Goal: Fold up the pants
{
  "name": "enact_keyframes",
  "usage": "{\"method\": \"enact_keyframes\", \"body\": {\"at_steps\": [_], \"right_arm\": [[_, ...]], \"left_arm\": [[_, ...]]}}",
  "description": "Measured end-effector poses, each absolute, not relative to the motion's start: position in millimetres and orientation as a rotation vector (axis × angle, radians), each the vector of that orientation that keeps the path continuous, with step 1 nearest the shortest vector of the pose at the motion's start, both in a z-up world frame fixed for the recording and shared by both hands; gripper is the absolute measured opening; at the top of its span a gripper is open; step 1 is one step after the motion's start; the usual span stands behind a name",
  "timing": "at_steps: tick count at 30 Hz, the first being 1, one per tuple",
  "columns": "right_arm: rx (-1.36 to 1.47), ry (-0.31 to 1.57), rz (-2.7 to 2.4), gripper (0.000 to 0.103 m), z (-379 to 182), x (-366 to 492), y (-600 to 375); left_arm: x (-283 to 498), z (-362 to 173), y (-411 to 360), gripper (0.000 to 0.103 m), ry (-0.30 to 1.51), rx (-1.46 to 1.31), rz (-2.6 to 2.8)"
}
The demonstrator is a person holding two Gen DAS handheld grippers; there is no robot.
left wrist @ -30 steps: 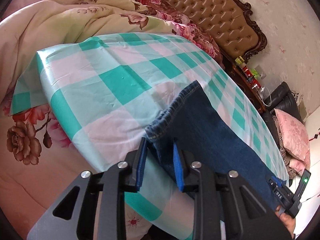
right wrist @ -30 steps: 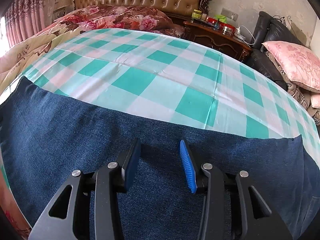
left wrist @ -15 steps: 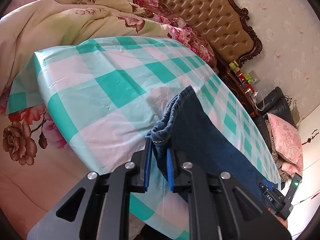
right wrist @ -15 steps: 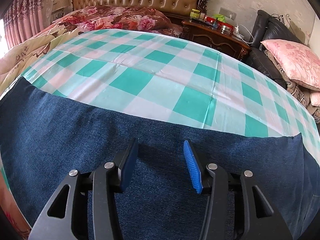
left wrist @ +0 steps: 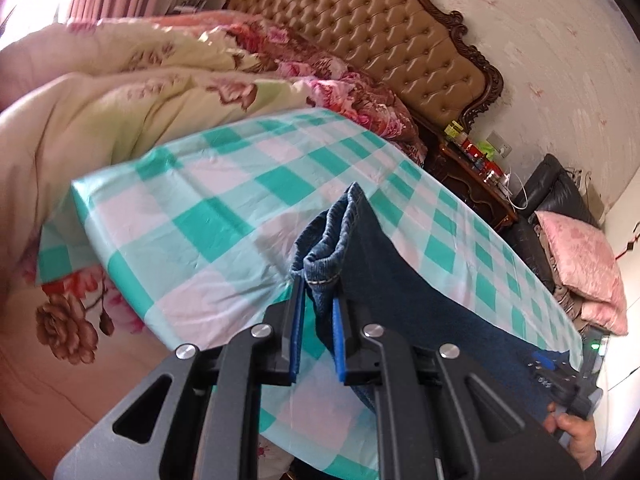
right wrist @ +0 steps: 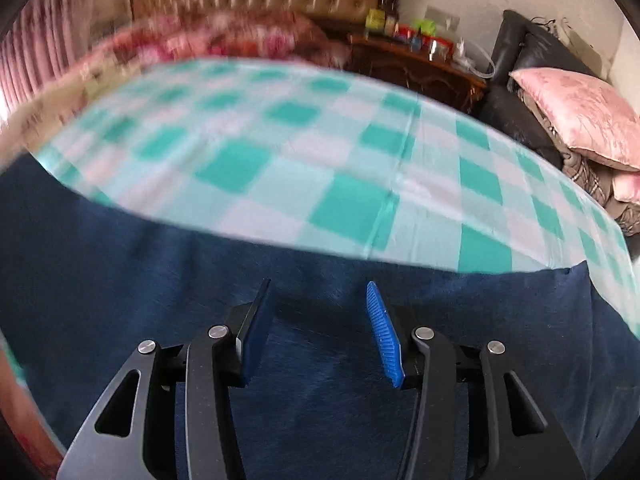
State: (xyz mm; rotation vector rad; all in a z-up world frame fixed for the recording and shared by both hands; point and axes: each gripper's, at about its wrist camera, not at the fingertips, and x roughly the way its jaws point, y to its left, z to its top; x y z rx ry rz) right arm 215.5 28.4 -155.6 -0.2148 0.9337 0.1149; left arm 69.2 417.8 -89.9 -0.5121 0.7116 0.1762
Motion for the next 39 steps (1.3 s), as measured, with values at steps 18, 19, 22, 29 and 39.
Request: {"method": "enact_keyframes", "body": {"at_steps": [18,19,22,29,39], "right_arm": [[-0.027,0.921,0.099,0.053,-111.8,163.5,-42.0],[-0.018,0.922,0.094,0.053,-111.5,161.2,-47.6],[0.013,0.924,0.076,0.053,-109.4,155.1,-65.0],[0.207,0.964,0.027,0.053,-107.6,136.5,-134.2],[0.284,1.033,0.032,0.055,-122.7,124.5,-159.7]], "left_arm": [[77.7,-6.4,275.3,0.012,0.633,0.024,0.163],[77.7,-3.6,259.4,0.012,0.626,0.067,0.158],[74.5,-2.1,208.7,0.012,0.600,0.223,0.141],[40.8,-59.8,54.2,0.012,0.525,0.586,0.007],[3.3,-165.9,-29.2,0.041,0.533,0.825,-0.050]]}}
